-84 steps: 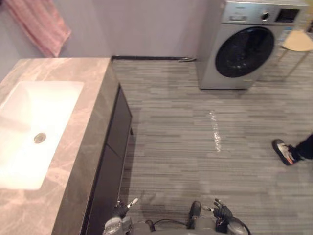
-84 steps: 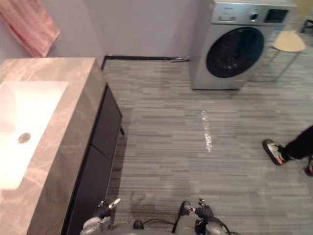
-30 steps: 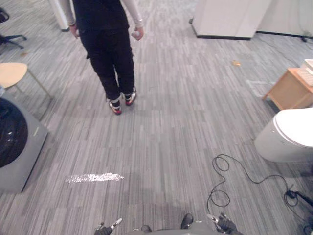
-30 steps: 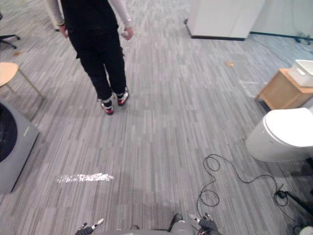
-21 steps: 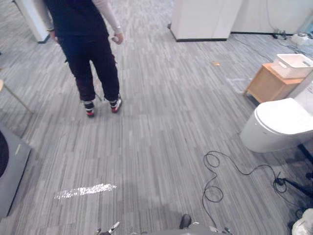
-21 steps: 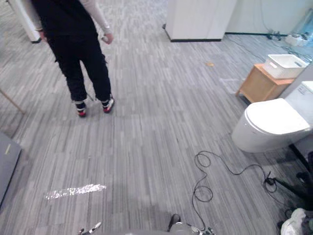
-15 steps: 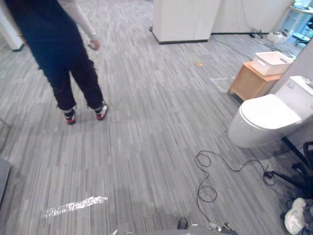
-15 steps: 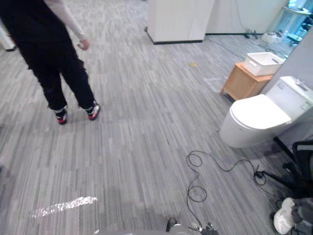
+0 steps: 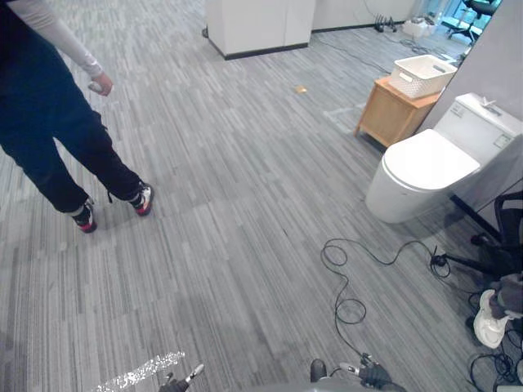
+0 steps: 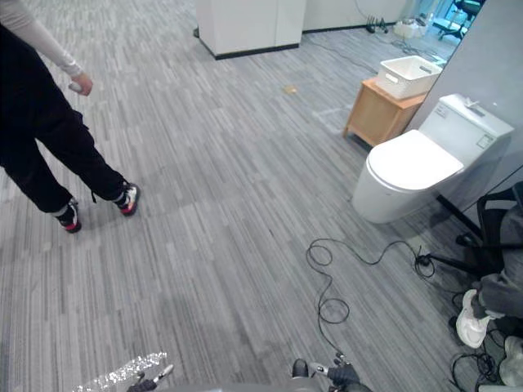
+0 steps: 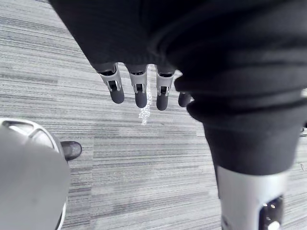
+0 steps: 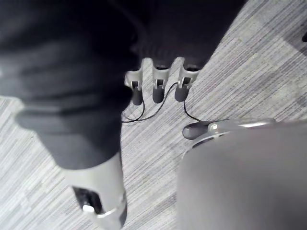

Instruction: Organize washtable

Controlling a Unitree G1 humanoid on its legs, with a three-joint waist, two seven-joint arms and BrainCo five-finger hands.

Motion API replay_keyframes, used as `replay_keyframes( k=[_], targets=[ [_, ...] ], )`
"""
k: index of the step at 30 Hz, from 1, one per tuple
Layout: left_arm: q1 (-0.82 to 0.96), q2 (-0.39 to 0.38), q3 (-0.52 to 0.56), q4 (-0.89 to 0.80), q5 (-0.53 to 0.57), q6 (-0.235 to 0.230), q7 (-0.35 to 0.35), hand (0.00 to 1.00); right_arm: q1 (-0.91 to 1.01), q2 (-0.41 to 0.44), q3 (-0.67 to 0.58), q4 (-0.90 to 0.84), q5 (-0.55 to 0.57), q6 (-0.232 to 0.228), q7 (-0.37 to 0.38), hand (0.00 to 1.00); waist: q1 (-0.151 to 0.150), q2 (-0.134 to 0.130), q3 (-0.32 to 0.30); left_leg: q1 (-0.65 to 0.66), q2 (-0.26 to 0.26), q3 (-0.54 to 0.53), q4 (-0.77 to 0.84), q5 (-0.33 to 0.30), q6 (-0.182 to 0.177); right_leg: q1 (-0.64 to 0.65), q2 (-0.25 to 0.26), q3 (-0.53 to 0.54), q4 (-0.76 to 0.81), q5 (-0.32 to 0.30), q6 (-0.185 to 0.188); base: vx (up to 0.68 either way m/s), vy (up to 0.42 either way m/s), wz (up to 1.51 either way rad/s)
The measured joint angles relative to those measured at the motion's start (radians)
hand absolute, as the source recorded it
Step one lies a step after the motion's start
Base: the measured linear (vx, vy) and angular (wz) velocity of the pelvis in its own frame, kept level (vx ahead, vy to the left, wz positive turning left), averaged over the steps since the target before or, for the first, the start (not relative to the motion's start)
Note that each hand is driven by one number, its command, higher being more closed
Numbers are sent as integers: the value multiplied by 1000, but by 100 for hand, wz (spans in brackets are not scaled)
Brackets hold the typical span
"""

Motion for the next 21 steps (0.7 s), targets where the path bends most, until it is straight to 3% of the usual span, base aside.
replay_keyframes(
  k=[3, 6, 17, 21],
  targets=[
    [-8, -22, 0, 0, 4, 0, 0, 0, 25, -20, -2, 10, 2, 4, 0, 0, -9, 30, -2, 18, -6, -50, -13, 0, 0, 55, -7, -63, -23, 0, 0, 74, 14, 44],
    [-8, -22, 1, 1, 4, 1, 0, 0, 27, -27, -16, 12, 12, 20, 0, 0, -5, 39, -5, 17, -6, -77, -13, 2, 3, 73, -16, -97, -26, 0, 1, 34, -6, 29],
    [-10, -20, 9, 1, -6, 1, -2, 0, 30, -5, -90, 15, 31, 45, -2, 0, 39, 23, 2, 5, -18, -145, -21, 18, 20, 103, -32, -181, -29, 7, 11, -16, -26, 19],
    [-11, -17, 9, 1, -10, -1, -2, 0, 29, -1, -91, 15, 30, 46, -3, 0, 42, 17, 4, -10, -26, -166, -33, 41, 22, 103, -36, -204, -37, 7, 12, -81, -59, 17]
  ],
)
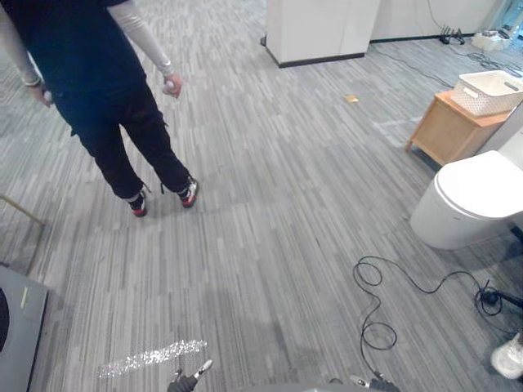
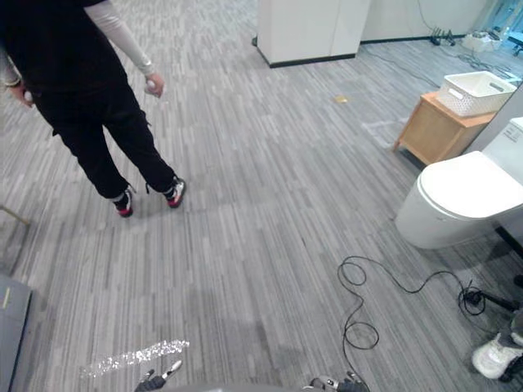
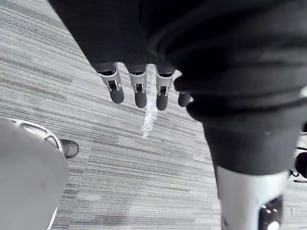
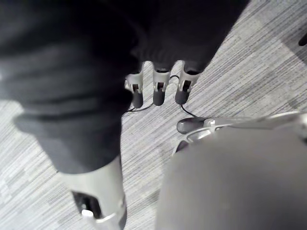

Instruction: Organize washtable

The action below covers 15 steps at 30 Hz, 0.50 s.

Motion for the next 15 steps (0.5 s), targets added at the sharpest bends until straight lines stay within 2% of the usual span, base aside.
replay_keyframes(
  k=[7, 15],
  targets=[
    [-2, 0, -5, 0, -15, 0, 1, 0, -8, 8, -42, -1, -79, 30, -43, 0, 3, -6, 5, 13, -5, -37, -95, 81, -5, -3, 10, -32, -5, -1, 0, -120, -69, 16],
    [-1, 0, -9, 1, -14, 0, 1, 0, -9, 15, -78, 0, -84, 46, -44, 0, 2, -11, 9, 19, -8, -25, -129, 104, -8, -11, 19, -32, -42, -7, 9, -90, -45, -8]
  ],
)
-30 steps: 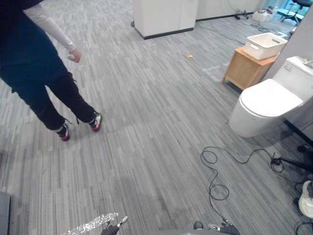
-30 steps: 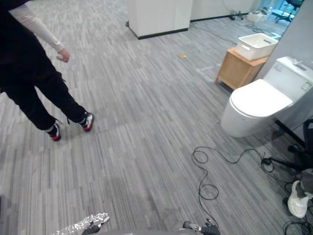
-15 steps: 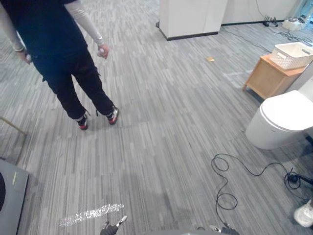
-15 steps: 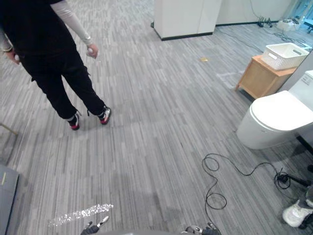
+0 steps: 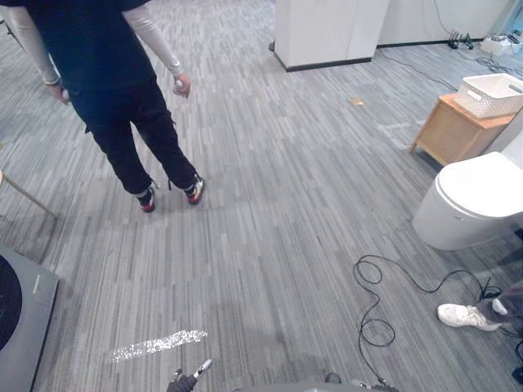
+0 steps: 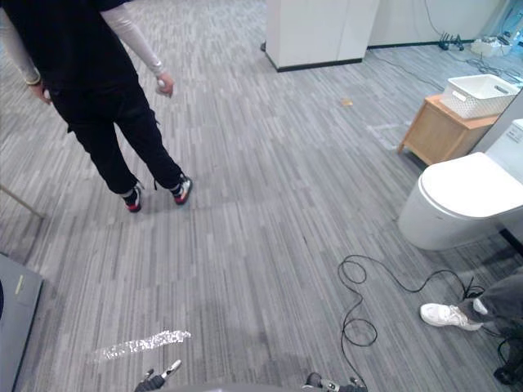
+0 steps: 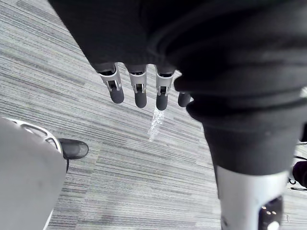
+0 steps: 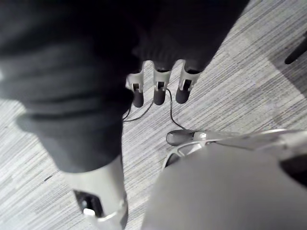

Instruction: Organize washtable

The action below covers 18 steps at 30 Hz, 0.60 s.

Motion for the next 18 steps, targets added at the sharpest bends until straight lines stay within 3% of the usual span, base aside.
replay_keyframes(
  k=[9, 18],
  targets=[
    [-1, 1, -1, 0, 0, 0, -1, 0, -9, 8, -29, 0, -5, 13, -1, 0, 0, 6, -6, 2, -1, -18, -8, 0, -1, 16, 6, -17, 1, 12, -8, 25, -16, 8],
    [-14, 10, 0, 8, -2, 0, -1, 0, -19, 21, -29, 1, -5, 13, 0, 0, 1, -13, 9, 37, 2, -9, 13, -15, -5, 55, 5, -6, 0, 13, -9, 18, -20, -3]
  ],
)
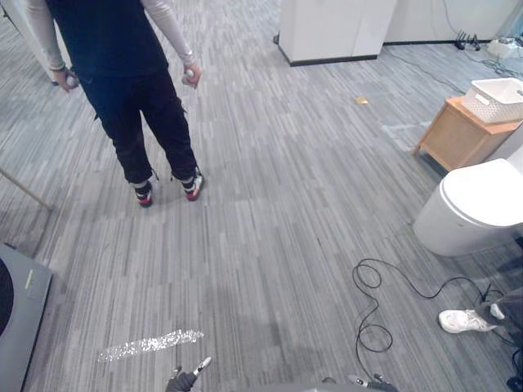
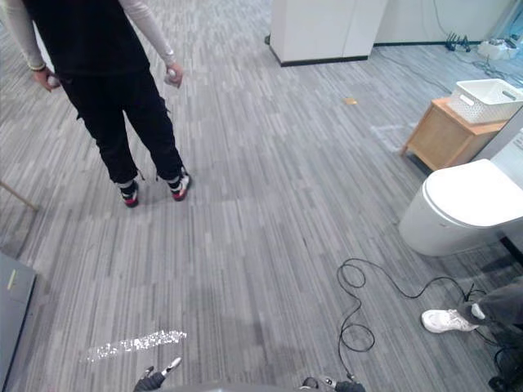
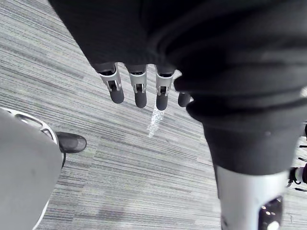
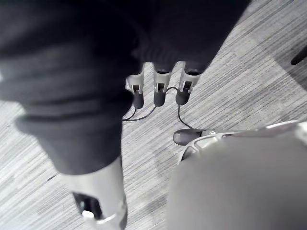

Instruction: Organize washtable

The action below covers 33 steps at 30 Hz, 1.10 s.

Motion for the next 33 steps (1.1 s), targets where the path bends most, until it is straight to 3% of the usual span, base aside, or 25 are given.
replay_keyframes(
  k=[3, 6, 9, 10, 12, 14, 15, 19, 20, 21, 22, 23, 26, 27, 28, 30, 32, 33],
  targets=[
    [-1, -1, 1, 0, -19, 0, 1, 0, 0, -3, -3, -4, 11, 0, 1, 0, -1, 10, 16, -23, 21, -5, 86, -53, 4, 6, -3, -2, 28, -13, 3, -54, -35, 2],
    [-1, 1, 10, -3, -30, -2, 2, 0, 4, -8, -7, -9, 13, 0, 0, 0, 0, 27, 42, -79, 60, -23, 236, -130, 0, -5, -5, -12, 119, -78, -1, -95, -38, 11],
    [0, 3, 10, -2, -56, -2, 2, 0, 10, -8, -2, -9, 13, -1, 0, 0, 0, 30, 45, -111, 88, -37, 292, -157, -10, -9, 5, -23, 151, -156, 10, -58, -100, 12],
    [3, 1, 12, -2, -59, -2, 3, 0, 13, -16, 4, -8, 12, -2, 0, 0, 6, 38, 47, -147, 127, -49, 374, -182, -29, -8, 33, -32, 157, -183, 10, -9, -101, 12],
    [-5, 15, 19, -4, -63, -1, 2, 0, 17, -11, 12, -4, 11, -2, 0, 0, 2, 28, 53, -203, 145, -48, 490, -170, -44, 0, 34, -48, 140, -188, 12, -8, -73, 29],
    [-13, 22, 20, -26, -68, -7, 2, 0, 25, -6, 10, 3, 8, -1, 0, 0, 11, 6, 69, -300, 170, -36, 661, -78, -70, 37, 25, -65, 106, -184, 7, 14, -128, 37],
    [-15, 26, 22, -28, -69, -13, 3, 0, 23, -6, 10, 2, 6, 0, -1, 0, 22, -10, 77, -337, 175, -19, 698, -72, -66, 49, 13, -63, 98, -184, 6, 47, -73, 14],
    [-6, 5, 40, -15, -66, -12, 1, 0, -22, -32, 6, 1, -9, 0, -14, 0, 31, 31, 101, -366, 103, -31, 400, -73, -48, 40, -9, -40, 88, -184, 12, 49, 97, -17],
    [6, -4, 60, -12, -67, -11, 1, 0, -27, -25, 6, -2, -13, 0, -20, 0, 41, 36, 102, -356, 73, -60, 285, -47, -34, 41, -6, -23, 83, -186, 27, 73, 164, -55],
    [14, -6, 78, 3, -66, -7, 1, 0, -26, -24, 3, -8, -17, -1, -21, 0, 61, 30, 101, -334, 62, -66, 260, 13, 6, 43, -7, -1, 78, -189, 38, 157, 191, -57],
    [25, -9, 97, 3, -67, -3, 1, 0, -30, -10, 3, -13, -19, -3, -22, 0, 72, 23, 98, -334, 49, -55, 259, -7, 22, 44, -14, 9, 71, -187, 44, 245, 119, -27],
    [16, 0, 101, 2, -67, -2, 0, 0, -30, 9, 2, -19, -21, -5, -21, 0, 76, -23, 96, -349, 40, -54, 291, -30, 45, 38, -21, 10, 76, -186, 42, 317, 104, 11],
    [13, 7, 136, 0, -73, 0, -2, 0, -38, 29, 2, -17, -21, -7, -20, 0, 83, -48, 95, -387, 43, -61, 436, -121, 61, 50, -30, 15, 84, -149, 47, 257, 114, 6],
    [22, 4, 138, 1, -80, 1, -2, 0, -46, 34, 2, -15, -21, -11, -19, 0, 90, -38, 90, -400, 48, -64, 518, -189, 66, 59, -40, 21, 102, -167, 58, 385, 305, -34],
    [24, -3, 135, 2, -83, 5, -3, 0, -54, 33, 2, -2, -20, -18, -16, 0, 105, -24, 85, -414, 54, -62, 604, -285, 72, 56, -61, 44, 170, -229, 81, 347, 295, -38],
    [23, -4, 125, 7, -85, 6, -3, 0, -54, 31, -1, 12, -13, -18, -11, 0, 107, -16, 64, -402, 39, -51, 614, -330, 81, 4, -106, 46, 315, -263, 107, 291, 209, -12],
    [15, 4, 87, 20, -84, 5, -3, 0, -57, 21, -1, 3, -12, -18, 0, 0, 102, -9, 50, -357, 1, -38, 600, -347, 113, -101, -185, 74, 580, -260, 92, 390, 264, 10],
    [14, 11, 82, 22, -84, 6, -3, 0, -57, 20, -2, -2, -15, -24, 1, 0, 97, -14, 53, -335, -16, -38, 589, -354, 125, -134, -214, 85, 664, -242, 66, 403, 246, 21]
  ],
)
